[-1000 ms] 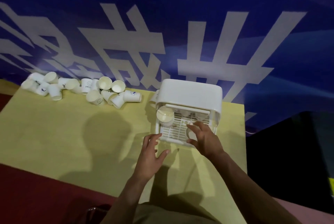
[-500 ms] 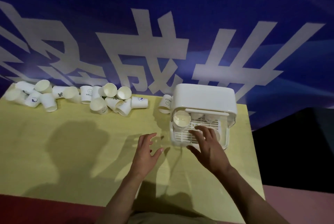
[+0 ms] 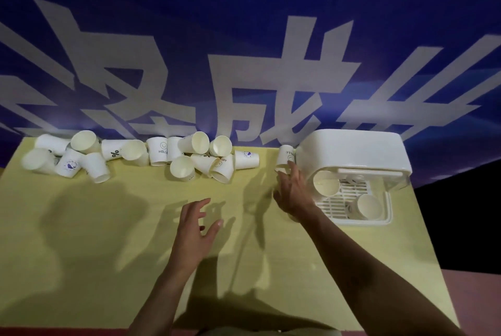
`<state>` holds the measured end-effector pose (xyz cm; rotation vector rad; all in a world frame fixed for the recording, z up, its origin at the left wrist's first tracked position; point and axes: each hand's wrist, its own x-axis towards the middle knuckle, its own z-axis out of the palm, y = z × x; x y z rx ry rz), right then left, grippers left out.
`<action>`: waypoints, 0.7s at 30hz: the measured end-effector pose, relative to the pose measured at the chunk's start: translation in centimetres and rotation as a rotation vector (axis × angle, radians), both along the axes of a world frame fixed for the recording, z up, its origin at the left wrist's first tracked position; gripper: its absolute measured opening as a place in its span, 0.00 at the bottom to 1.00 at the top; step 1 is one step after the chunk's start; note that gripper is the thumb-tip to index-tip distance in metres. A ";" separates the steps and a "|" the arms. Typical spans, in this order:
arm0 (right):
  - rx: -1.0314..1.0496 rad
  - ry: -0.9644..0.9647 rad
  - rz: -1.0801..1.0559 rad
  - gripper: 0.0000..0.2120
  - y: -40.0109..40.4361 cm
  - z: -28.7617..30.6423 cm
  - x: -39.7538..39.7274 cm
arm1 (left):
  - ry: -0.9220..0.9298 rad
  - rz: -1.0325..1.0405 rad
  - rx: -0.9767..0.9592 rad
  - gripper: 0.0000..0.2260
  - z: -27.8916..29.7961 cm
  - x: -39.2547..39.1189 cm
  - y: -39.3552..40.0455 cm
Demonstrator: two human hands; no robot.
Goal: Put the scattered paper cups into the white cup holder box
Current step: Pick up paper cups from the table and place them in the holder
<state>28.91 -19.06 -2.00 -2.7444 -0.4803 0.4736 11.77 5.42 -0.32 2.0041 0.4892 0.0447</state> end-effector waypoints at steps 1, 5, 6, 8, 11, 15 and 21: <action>-0.036 0.003 -0.016 0.26 0.3 -0.4 0.6 | 0.000 -0.006 -0.001 0.24 0.0 -0.3 0.6; -0.125 0.040 -0.069 0.26 1.5 -1.8 2.6 | 0.017 -0.030 -0.001 0.25 -0.5 -0.3 1.9; -0.127 0.046 -0.074 0.26 1.6 -2.2 2.9 | 0.025 -0.031 -0.004 0.25 -0.6 0.1 2.0; -0.096 0.060 -0.092 0.25 1.8 -3.0 3.4 | 0.038 -0.047 -0.013 0.25 -0.8 1.0 1.8; -0.039 0.062 -0.080 0.26 1.8 -3.6 3.7 | 0.035 -0.090 -0.029 0.24 -1.1 3.1 0.8; -0.001 0.008 -0.041 0.28 1.4 -4.5 3.8 | 0.035 -0.145 -0.043 0.23 -1.5 7.2 -1.0; 0.189 -0.119 -0.025 0.26 1.8 -2.5 3.4 | 0.099 -0.209 -0.037 0.23 -2.8 13.2 -2.2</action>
